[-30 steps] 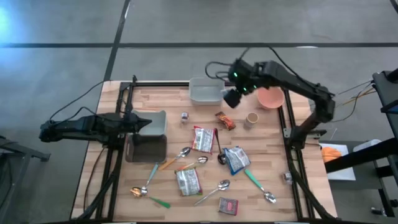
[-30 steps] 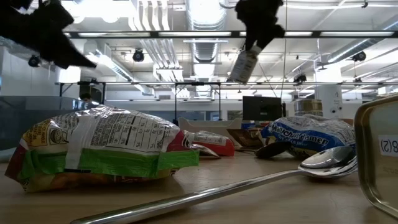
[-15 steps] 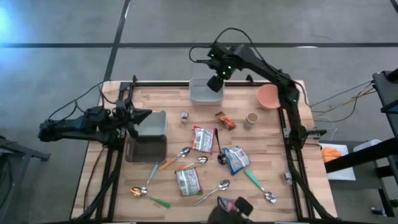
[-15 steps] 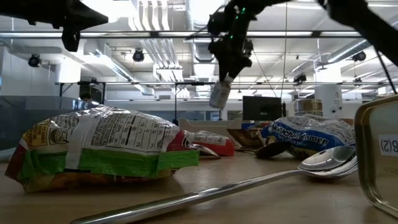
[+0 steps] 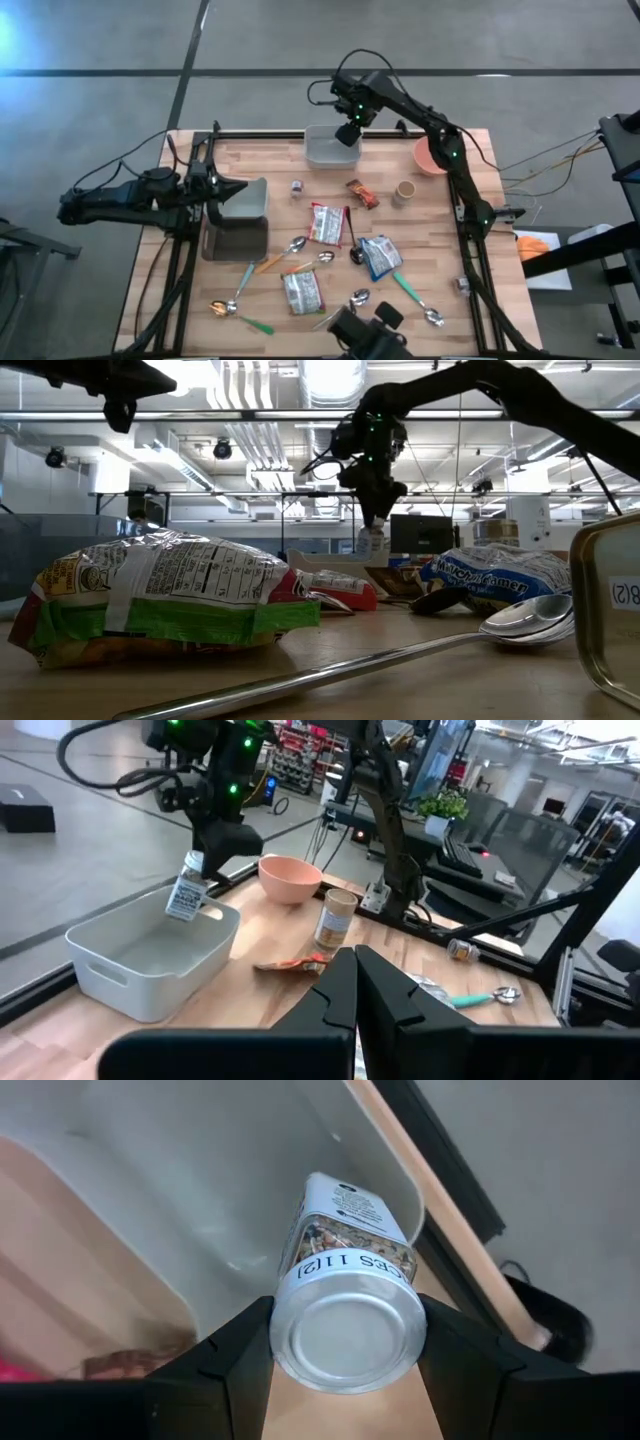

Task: Pick & Place Food Item
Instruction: Put the white spice bottle into the top gray bin

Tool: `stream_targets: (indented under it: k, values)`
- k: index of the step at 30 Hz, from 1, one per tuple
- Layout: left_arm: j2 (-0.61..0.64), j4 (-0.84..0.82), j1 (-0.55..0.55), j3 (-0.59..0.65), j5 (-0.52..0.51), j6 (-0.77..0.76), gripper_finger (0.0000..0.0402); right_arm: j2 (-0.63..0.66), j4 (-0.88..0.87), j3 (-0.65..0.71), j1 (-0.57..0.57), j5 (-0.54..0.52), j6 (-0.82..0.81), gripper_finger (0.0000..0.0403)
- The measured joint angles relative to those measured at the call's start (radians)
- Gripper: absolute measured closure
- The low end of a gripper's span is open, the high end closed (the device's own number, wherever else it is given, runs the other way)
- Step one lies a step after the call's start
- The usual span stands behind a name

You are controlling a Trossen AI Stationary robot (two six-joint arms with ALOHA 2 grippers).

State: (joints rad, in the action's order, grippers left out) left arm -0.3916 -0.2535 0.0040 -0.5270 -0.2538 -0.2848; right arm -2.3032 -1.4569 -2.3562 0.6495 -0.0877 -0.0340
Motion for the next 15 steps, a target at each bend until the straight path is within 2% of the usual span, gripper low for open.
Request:
stream_targets:
  k: [8,15]
  values:
    - [-0.001,-0.001,0.002,0.001,-0.015,0.0,0.0401,-0.001,-0.005,0.0,-0.015,0.013,0.031,0.0204]
    - [-0.001,0.0,0.002,0.001,-0.015,0.0,0.0401,-0.005,-0.083,0.003,-0.042,0.019,0.085,0.0204]
